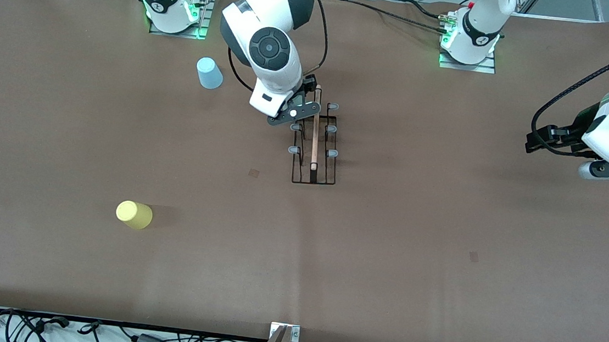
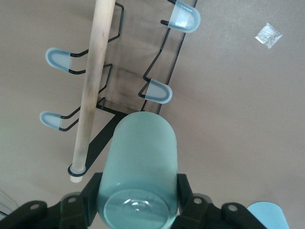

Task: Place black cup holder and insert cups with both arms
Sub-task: 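Lower the mint cup onto a holder peg with the right gripper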

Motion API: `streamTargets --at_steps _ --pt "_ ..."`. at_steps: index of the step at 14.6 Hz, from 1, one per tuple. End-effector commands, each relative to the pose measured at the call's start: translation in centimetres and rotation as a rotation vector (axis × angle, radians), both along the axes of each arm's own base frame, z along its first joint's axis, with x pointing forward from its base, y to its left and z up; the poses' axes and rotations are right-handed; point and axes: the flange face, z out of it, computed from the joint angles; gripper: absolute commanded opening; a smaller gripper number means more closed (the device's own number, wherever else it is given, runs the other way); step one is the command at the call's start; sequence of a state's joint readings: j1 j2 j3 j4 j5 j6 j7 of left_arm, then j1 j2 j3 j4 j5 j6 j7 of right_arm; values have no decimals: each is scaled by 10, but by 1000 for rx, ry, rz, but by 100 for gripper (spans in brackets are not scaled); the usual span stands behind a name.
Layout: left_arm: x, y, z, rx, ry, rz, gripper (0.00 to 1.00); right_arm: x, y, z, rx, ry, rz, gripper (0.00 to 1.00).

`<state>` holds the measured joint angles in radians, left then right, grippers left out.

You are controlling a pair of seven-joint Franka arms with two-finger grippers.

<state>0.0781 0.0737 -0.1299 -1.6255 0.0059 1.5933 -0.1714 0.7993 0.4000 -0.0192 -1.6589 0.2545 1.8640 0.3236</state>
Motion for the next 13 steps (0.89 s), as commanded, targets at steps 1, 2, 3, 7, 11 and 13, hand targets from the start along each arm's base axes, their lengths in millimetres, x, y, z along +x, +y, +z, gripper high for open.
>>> streamTargets --at_steps 1,2,3,7,11,13 --pt "-5 2 5 10 -8 -23 100 -2 4 -4 -4 10 -17 25" --pt "-5 2 5 11 -8 -20 100 -2 4 -5 -6 12 -17 26" --pt "-5 2 5 11 -8 -18 100 -3 4 -7 -9 16 -15 25" --pt "-6 2 5 11 -7 -17 100 -2 10 -17 -1 3 -17 26" --pt "-6 1 5 10 -4 -15 100 -4 14 -28 -3 2 -14 26" --pt "-6 1 5 10 0 -15 100 -4 17 -39 -11 -1 -11 26"
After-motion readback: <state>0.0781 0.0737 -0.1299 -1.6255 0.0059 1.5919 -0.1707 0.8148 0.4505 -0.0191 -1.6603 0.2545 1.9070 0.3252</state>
